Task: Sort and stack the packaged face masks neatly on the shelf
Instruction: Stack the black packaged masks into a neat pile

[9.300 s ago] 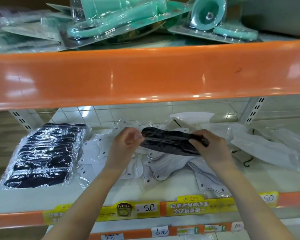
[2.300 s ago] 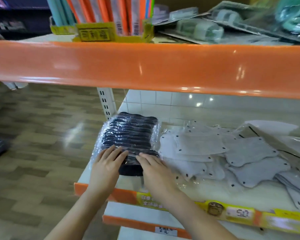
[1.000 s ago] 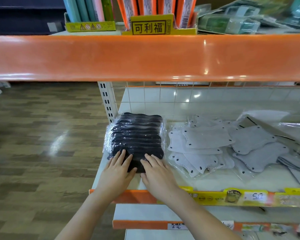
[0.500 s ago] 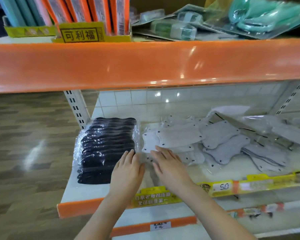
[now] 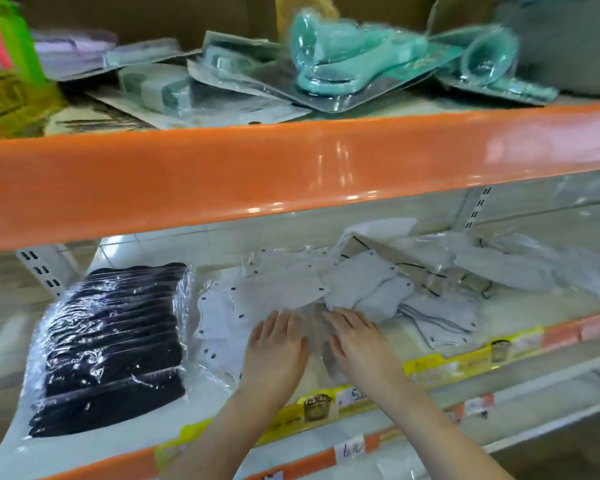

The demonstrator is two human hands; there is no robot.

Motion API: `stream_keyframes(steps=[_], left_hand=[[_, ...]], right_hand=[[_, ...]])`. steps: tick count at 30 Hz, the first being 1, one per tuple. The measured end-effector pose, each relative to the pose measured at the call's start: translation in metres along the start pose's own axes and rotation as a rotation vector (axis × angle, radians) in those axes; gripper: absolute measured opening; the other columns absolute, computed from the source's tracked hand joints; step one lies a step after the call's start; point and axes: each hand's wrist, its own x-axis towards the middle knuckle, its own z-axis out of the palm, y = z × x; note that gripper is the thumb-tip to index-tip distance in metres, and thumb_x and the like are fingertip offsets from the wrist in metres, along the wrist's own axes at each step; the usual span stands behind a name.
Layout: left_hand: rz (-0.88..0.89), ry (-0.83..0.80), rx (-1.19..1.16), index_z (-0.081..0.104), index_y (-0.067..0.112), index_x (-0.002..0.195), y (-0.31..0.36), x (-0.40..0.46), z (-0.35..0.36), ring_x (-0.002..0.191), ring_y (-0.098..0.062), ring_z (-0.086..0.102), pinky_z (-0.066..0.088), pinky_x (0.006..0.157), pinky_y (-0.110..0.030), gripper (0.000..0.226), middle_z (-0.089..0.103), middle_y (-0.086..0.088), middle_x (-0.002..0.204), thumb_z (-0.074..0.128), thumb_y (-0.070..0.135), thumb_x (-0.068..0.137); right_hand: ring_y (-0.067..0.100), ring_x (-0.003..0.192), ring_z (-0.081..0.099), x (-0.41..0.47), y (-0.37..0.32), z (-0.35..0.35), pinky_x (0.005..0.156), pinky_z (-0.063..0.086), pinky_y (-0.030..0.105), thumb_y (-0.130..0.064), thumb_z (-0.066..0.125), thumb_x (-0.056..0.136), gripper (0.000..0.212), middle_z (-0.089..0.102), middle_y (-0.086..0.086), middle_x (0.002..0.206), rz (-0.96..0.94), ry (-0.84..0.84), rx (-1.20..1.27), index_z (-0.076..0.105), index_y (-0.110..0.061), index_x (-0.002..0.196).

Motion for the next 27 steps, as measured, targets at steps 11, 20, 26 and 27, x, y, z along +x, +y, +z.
stream_keyframes(steps=[11,20,26,27], left_hand=[[-0.016,-0.224,-0.011,0.061,0.005,0.121,0.058,0.052,0.029,0.123,-0.028,0.054,0.046,0.096,-0.035,0.047,0.059,-0.015,0.128,0.039,0.027,0.085],[-0.058,-0.142,0.076,0.045,0.011,0.137,0.058,0.060,0.058,0.139,-0.018,0.032,0.023,0.113,-0.030,0.047,0.042,-0.006,0.146,0.056,0.026,0.093],[-0.023,0.006,0.072,0.070,0.024,0.074,0.063,0.057,0.058,0.078,-0.016,0.068,0.053,0.068,-0.024,0.042,0.069,0.007,0.080,0.093,0.028,0.039],[-0.022,0.020,0.069,0.069,0.024,0.072,0.066,0.057,0.056,0.075,-0.016,0.067,0.052,0.067,-0.024,0.039,0.067,0.008,0.077,0.092,0.027,0.040]], right_hand=[[0.027,0.106,0.064,0.026,0.073,0.006,0.083,0.053,0.035,-0.019,0.057,0.076,0.032,0.066,0.010,0.116,-0.069,0.033,-0.006,0.068,-0.008,0.104],[0.022,0.078,0.067,0.031,0.084,0.021,0.072,0.053,0.033,-0.026,0.054,0.069,0.031,0.069,0.002,0.084,-0.121,0.092,-0.035,0.071,-0.011,0.092],[0.028,0.060,0.060,0.030,0.077,0.021,0.051,0.047,0.036,-0.006,0.077,0.054,0.019,0.056,0.005,0.065,-0.114,0.088,-0.069,0.065,-0.010,0.067],[0.028,0.060,0.059,0.030,0.078,0.022,0.050,0.046,0.036,-0.005,0.083,0.049,0.026,0.056,0.005,0.066,-0.117,0.077,-0.052,0.064,-0.011,0.066]])
